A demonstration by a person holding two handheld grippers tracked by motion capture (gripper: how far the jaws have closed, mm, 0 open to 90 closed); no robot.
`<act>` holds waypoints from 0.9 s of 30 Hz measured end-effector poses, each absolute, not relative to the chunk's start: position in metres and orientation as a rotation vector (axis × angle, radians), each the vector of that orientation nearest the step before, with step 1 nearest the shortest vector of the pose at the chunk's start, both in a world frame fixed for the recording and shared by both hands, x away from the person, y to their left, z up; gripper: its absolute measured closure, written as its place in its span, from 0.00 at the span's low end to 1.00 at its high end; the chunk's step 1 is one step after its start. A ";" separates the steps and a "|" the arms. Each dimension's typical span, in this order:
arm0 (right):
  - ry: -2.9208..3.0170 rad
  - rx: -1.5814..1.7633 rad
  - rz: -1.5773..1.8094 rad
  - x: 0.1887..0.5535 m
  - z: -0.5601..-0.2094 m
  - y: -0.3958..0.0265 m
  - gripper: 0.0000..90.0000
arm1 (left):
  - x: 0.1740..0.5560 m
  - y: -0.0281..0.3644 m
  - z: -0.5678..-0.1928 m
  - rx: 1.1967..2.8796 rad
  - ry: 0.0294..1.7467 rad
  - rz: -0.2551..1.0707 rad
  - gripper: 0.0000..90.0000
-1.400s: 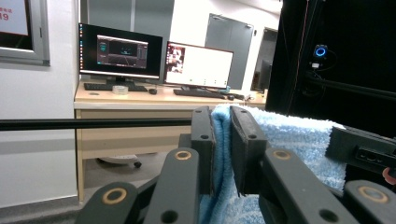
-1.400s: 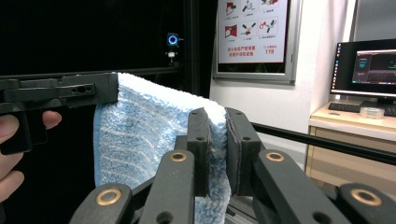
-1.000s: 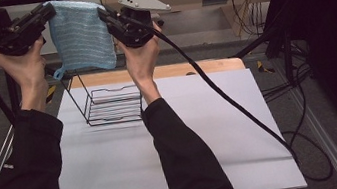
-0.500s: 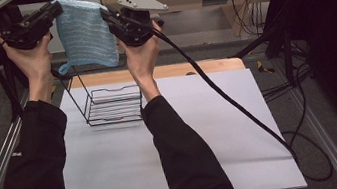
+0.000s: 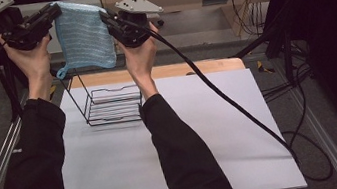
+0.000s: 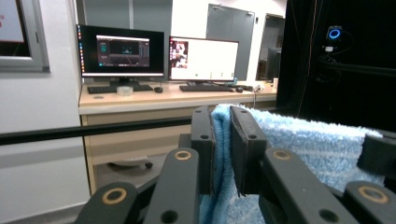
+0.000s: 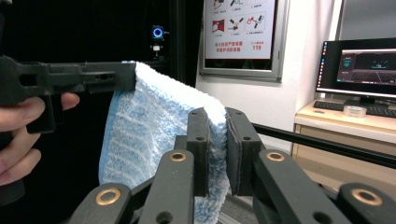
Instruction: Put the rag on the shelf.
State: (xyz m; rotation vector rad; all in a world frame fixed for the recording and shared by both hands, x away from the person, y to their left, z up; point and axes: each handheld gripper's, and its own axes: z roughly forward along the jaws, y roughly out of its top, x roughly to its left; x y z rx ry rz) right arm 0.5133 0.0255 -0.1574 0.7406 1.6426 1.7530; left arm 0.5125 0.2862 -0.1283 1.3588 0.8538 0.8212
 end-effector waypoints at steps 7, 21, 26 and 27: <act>1.633 0.746 1.739 0.516 -0.159 0.025 0.91 | 0.514 0.279 -0.125 1.383 0.828 0.835 0.89; 1.725 0.760 1.667 0.526 -0.180 0.026 0.90 | 0.510 0.296 -0.170 1.374 0.852 0.760 0.89; 1.760 0.780 1.684 0.527 -0.189 0.025 0.90 | 0.501 0.301 -0.186 1.389 0.853 0.736 0.89; 1.760 0.780 1.684 0.527 -0.189 0.025 0.90 | 0.501 0.301 -0.186 1.389 0.853 0.736 0.89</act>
